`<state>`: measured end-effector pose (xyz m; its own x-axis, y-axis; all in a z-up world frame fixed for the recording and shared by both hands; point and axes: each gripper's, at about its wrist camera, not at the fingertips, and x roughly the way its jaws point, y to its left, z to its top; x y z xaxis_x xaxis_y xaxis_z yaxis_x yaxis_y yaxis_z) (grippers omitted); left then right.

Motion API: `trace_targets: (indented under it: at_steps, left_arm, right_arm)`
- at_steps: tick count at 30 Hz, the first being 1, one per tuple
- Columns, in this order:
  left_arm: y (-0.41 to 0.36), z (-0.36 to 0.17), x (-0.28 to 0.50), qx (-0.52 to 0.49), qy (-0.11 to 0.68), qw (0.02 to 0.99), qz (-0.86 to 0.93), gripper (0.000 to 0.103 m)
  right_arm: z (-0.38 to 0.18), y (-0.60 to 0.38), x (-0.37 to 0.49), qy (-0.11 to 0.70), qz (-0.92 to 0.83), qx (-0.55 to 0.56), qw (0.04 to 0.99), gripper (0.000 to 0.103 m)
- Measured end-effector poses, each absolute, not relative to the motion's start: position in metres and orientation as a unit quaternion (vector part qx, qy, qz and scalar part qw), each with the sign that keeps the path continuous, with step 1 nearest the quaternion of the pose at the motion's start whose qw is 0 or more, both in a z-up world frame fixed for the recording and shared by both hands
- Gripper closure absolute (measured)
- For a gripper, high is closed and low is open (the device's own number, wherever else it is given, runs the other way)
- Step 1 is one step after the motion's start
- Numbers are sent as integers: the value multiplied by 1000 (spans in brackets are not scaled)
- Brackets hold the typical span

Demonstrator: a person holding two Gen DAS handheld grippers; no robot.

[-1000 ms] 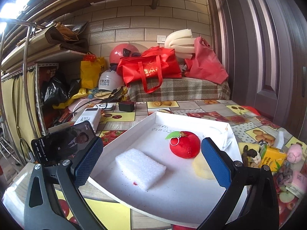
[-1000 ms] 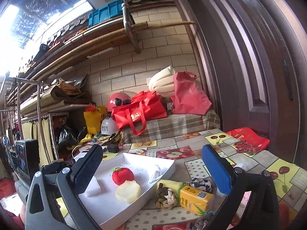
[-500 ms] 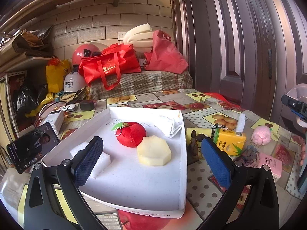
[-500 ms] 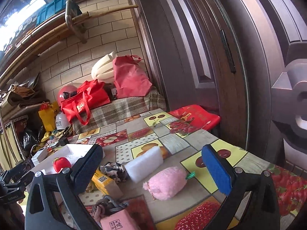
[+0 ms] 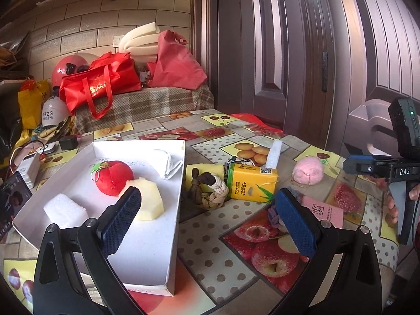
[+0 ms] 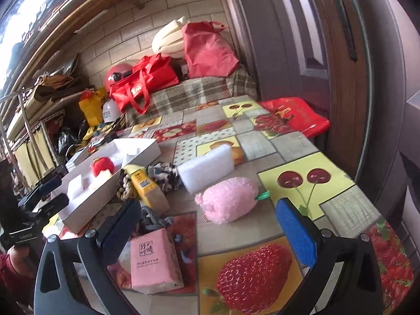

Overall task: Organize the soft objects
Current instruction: 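Grasp the grey knotted rope toy with the left tool while the right grasps the pink tissue pack, then carry the rope toy and pink tissue pack over the white box with both tools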

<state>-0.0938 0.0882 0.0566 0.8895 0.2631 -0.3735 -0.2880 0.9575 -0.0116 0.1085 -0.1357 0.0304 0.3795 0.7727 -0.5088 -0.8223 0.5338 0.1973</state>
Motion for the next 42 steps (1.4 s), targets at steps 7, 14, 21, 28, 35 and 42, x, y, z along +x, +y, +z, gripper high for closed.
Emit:
trace_targets:
  at_steps: [7, 14, 21, 28, 35, 42]
  left_arm:
    - [74, 43, -61, -30, 275, 958, 73, 0]
    - [59, 34, -41, -17, 320, 947, 33, 0]
    - [38, 23, -11, 4, 370, 929, 9, 12]
    - [22, 9, 21, 17, 416, 909, -10, 64]
    - [14, 22, 5, 40, 362, 931, 9, 78]
    - [36, 53, -44, -6, 218, 975, 36, 78]
  right_arm:
    - [4, -85, 64, 302, 538, -228, 753, 2]
    - [-14, -70, 63, 316, 530, -285, 734, 54]
    - [11, -122, 99, 325, 529, -179, 764, 54]
    - [39, -152, 134, 299, 477, -79, 822, 54]
    - [66, -139, 118, 212, 491, -29, 844, 54]
    - [60, -116, 104, 107, 442, 4, 890, 53]
